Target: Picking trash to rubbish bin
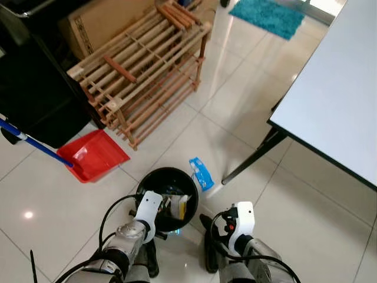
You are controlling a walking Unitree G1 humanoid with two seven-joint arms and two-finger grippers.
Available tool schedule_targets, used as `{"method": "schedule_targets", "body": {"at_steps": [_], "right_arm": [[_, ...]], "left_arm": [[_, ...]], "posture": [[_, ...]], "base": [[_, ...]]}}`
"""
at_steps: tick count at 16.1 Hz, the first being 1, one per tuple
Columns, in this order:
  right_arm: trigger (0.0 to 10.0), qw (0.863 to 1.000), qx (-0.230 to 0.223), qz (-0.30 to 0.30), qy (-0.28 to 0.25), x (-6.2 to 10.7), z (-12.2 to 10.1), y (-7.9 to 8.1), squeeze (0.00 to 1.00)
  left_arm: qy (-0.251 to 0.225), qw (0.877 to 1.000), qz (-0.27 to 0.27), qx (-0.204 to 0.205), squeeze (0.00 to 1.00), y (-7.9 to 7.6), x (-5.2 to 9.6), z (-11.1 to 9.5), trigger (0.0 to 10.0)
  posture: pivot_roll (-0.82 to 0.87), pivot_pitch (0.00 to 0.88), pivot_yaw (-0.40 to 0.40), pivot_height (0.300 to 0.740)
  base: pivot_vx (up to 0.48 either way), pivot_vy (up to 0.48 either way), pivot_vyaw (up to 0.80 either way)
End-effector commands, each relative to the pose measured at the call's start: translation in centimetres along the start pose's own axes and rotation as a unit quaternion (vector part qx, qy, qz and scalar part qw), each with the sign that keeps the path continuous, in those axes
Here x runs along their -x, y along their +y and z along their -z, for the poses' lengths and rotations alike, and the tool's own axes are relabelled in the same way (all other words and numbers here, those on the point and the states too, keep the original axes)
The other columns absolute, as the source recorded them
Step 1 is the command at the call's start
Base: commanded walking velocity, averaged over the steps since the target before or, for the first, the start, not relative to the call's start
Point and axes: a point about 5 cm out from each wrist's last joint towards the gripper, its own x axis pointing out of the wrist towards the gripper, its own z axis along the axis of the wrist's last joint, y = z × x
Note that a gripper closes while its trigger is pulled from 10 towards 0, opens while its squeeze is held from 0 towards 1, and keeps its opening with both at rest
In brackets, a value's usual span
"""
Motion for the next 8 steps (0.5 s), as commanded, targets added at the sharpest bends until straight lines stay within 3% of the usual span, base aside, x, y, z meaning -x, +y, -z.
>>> {"method": "schedule_targets", "body": {"at_steps": [1,8], "right_arm": [[10.0,1.000,-0.021,-0.001,0.011,0.7,1.0,-0.1,0.00],[10.0,0.999,-0.019,-0.006,0.029,1.5,1.3,0.0,0.00]], "left_arm": [[0.019,1.000,0.008,-0.008,0.00,-0.4,0.1,1.2,10.0],[-0.001,0.999,-0.033,-0.042,0.00,1.5,0.3,-0.1,10.0]], "posture": [[-0.23,0.409,-0.039,0.740],[-0.22,0.409,-0.041,0.740]], "base": [[0.000,0.000,0.00],[0.000,0.000,0.00]]}}
